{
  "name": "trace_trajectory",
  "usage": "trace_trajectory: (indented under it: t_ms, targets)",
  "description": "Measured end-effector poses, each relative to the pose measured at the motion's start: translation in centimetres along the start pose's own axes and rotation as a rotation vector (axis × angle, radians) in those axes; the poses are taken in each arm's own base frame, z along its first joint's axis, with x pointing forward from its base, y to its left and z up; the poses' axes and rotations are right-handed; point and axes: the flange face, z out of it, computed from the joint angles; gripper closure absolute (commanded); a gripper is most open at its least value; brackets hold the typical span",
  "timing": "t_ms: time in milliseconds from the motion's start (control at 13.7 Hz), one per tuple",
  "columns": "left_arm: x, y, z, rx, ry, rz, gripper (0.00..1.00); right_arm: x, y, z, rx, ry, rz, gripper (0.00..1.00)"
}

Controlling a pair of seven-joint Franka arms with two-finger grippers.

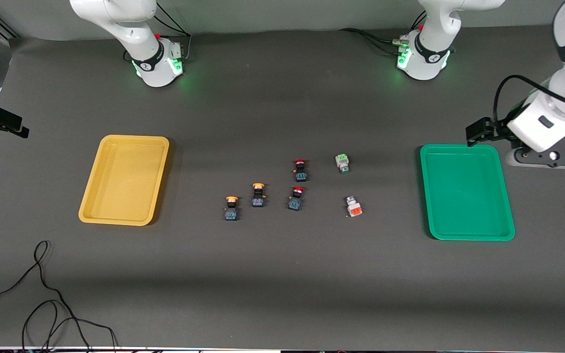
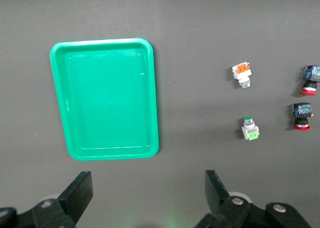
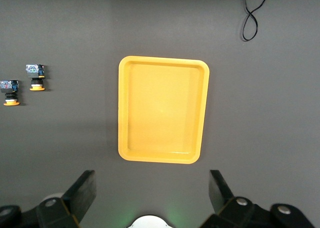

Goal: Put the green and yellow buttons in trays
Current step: 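Move the left gripper from the green tray toward the green button, then lower the left gripper and grasp the green-capped button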

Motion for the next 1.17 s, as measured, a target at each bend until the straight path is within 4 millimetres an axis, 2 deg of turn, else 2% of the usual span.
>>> trace_trajectory:
  t_ms: [292, 585, 950, 1096, 1169]
  targets:
    - [-0.1, 4.7, 1.5, 0.002, 0.02, -0.044, 0.0, 0.1, -0.1, 0.1, 0.0, -0.002, -0.005, 0.0]
    - [-1.6, 12.4, 3.2, 0.002, 0.041, -0.085, 0.0, 0.1, -0.1, 0.1, 0.0, -0.002, -0.008, 0.0]
    - [-5.0, 22.5, 4.8, -0.015, 0.074, -0.164, 0.0, 0.1, -0.1, 0.1, 0.0, -0.004, -0.009, 0.0]
    - [-6.1, 25.4, 6.0, -0.014, 0.072, -0.173, 0.0, 0.1, -0.1, 0.1, 0.0, -0.004, -0.009, 0.0]
    - [-6.2, 26.1, 6.8, -0.012, 0.07, -0.176, 0.0, 0.1, -0.1, 0.1, 0.0, -0.004, -0.009, 0.0]
